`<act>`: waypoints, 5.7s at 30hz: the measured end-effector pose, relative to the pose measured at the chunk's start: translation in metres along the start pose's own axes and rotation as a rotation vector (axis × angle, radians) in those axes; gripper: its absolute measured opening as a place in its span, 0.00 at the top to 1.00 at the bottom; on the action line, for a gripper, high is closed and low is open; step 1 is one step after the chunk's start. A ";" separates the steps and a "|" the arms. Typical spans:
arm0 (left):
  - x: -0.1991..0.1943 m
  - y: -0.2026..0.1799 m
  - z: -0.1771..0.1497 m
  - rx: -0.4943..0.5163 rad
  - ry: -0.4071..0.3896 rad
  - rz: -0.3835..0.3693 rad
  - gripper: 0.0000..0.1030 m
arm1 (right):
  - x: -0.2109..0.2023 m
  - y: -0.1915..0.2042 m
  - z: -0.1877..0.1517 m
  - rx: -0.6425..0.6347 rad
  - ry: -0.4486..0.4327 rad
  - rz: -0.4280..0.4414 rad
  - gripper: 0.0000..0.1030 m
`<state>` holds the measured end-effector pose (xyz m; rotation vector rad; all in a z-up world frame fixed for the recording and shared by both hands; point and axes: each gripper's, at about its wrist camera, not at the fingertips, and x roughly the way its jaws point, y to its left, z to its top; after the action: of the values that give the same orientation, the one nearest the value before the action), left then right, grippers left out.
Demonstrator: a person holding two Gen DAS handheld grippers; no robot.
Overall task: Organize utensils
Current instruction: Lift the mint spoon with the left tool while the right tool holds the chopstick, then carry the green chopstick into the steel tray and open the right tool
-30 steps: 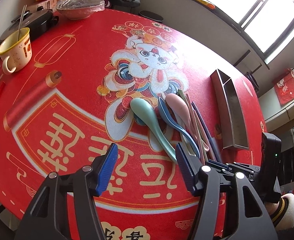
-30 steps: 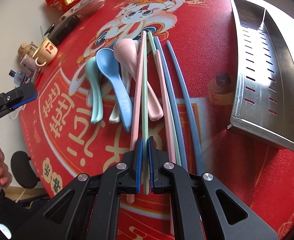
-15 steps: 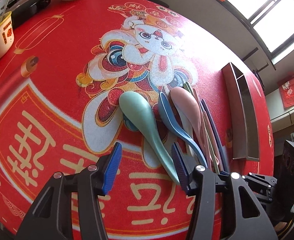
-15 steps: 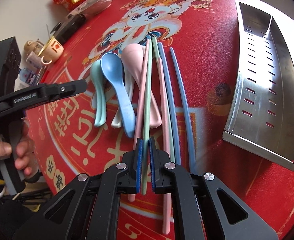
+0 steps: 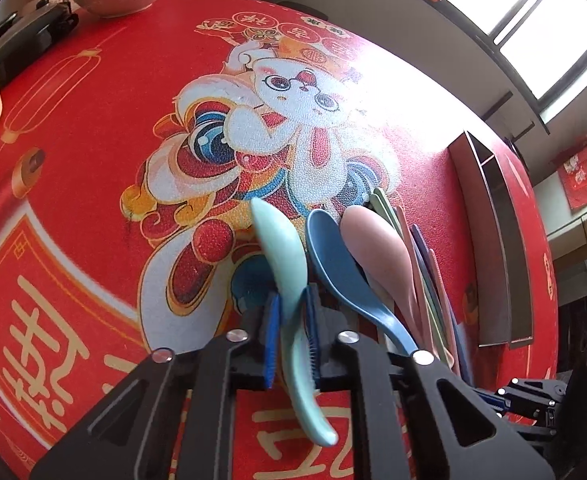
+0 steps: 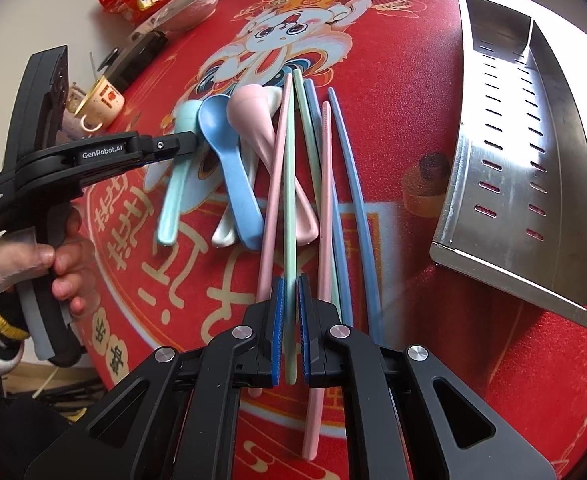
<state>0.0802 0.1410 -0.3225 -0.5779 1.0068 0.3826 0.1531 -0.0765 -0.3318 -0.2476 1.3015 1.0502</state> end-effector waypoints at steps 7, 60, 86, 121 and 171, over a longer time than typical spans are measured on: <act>-0.010 -0.009 -0.016 0.129 0.057 0.013 0.94 | 0.003 -0.004 -0.001 0.043 -0.002 0.020 0.93; -0.068 0.009 -0.035 0.088 -0.057 -0.050 0.94 | -0.075 -0.014 0.025 0.139 -0.282 0.078 0.95; -0.093 0.027 -0.057 0.073 -0.091 -0.049 0.94 | 0.016 0.006 0.037 0.076 0.081 -0.003 0.92; -0.080 0.013 -0.055 0.123 -0.056 -0.105 0.94 | 0.015 -0.004 0.013 0.163 0.147 0.056 0.91; -0.077 0.006 -0.052 0.135 -0.053 -0.105 0.94 | -0.086 -0.052 0.057 0.369 -0.277 0.094 0.95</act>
<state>0.0038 0.1103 -0.2777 -0.4937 0.9397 0.2342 0.2383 -0.1081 -0.2598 0.2324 1.2348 0.8665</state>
